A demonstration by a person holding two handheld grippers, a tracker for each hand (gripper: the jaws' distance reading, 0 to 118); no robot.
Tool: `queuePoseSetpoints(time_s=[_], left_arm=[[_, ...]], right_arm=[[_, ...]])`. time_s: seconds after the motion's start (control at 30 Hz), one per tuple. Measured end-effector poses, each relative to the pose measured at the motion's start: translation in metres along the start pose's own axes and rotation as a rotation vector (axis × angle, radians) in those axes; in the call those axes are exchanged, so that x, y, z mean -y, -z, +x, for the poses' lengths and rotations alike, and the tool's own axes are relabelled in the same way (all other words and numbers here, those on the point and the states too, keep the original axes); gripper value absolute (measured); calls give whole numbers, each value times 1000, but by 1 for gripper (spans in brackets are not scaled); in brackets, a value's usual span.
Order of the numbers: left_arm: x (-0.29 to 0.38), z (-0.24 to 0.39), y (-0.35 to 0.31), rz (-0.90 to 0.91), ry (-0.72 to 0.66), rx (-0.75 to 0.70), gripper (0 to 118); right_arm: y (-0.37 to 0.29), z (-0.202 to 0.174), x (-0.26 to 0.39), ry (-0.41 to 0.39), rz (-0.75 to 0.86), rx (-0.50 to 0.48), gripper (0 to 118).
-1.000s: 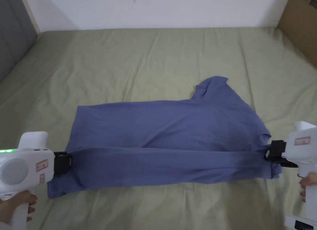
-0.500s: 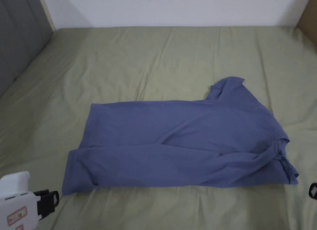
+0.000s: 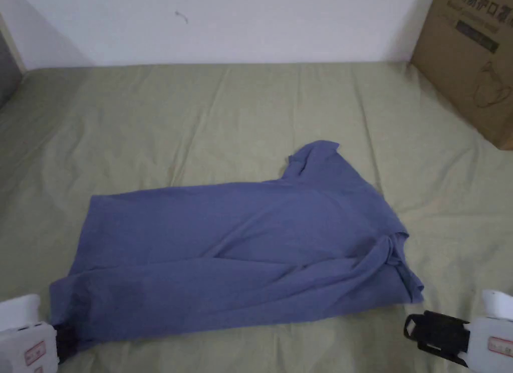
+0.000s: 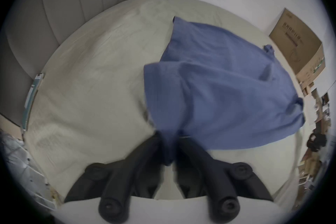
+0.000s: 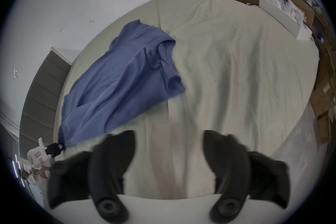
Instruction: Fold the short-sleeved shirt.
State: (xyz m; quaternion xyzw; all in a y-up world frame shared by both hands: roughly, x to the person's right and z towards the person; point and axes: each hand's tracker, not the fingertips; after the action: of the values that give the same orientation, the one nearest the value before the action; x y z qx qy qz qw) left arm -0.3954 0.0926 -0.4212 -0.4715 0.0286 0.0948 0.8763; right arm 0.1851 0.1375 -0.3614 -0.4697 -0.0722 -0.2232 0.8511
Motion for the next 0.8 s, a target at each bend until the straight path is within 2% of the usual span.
queuePoseSetpoints(time_s=[0.03,0.07,0.1,0.17,0.2,0.23,0.27,0.3,0.33,0.37,0.4,0.43,0.53,0.67,0.73,0.8], left_arm=[[-3,-2,0,4,-36,59,6],[-6,-2,2,-25,-38,44,6],[-8,1,1,-33,-16,23,6],[-9,7,-3,-30,24,18,6],[-9,8,-4,-34,39,12,6],[-9,8,-5,-34,39,12,6],[-9,11,-7,-33,38,13,6],[-11,10,-9,-35,37,17,6],[-12,9,-11,-36,34,21,6],[-13,7,-12,-34,28,28,6],[-15,7,-13,-36,28,31,6],[-17,8,-16,-38,35,34,6],[-21,6,-25,-21,67,43,6],[-21,-5,-49,-3,68,86,6],[-14,-10,-61,1,85,68,6],[-1,-20,-70,-12,115,75,6]], right_arm=[[8,0,-9,-19,20,3,86],[23,1,-23,-41,51,21,86],[38,0,-36,-36,36,78,86],[70,-2,-56,-39,-22,114,85],[83,-3,-62,-5,-64,116,82],[95,-4,-65,-16,-105,91,77],[104,-9,-64,-29,-131,157,75],[100,-16,-60,-47,-116,168,74],[92,-20,-58,-112,-93,175,67],[84,-22,-58,-143,-76,159,51],[76,-24,-57,-151,-56,173,25],[72,-25,-58,-161,-62,155,14],[58,-21,-56,-155,-64,136,11],[14,-11,-49,-59,-19,40,9],[-8,-3,-34,-75,-24,52,9],[-23,8,-9,-127,-42,98,9]])
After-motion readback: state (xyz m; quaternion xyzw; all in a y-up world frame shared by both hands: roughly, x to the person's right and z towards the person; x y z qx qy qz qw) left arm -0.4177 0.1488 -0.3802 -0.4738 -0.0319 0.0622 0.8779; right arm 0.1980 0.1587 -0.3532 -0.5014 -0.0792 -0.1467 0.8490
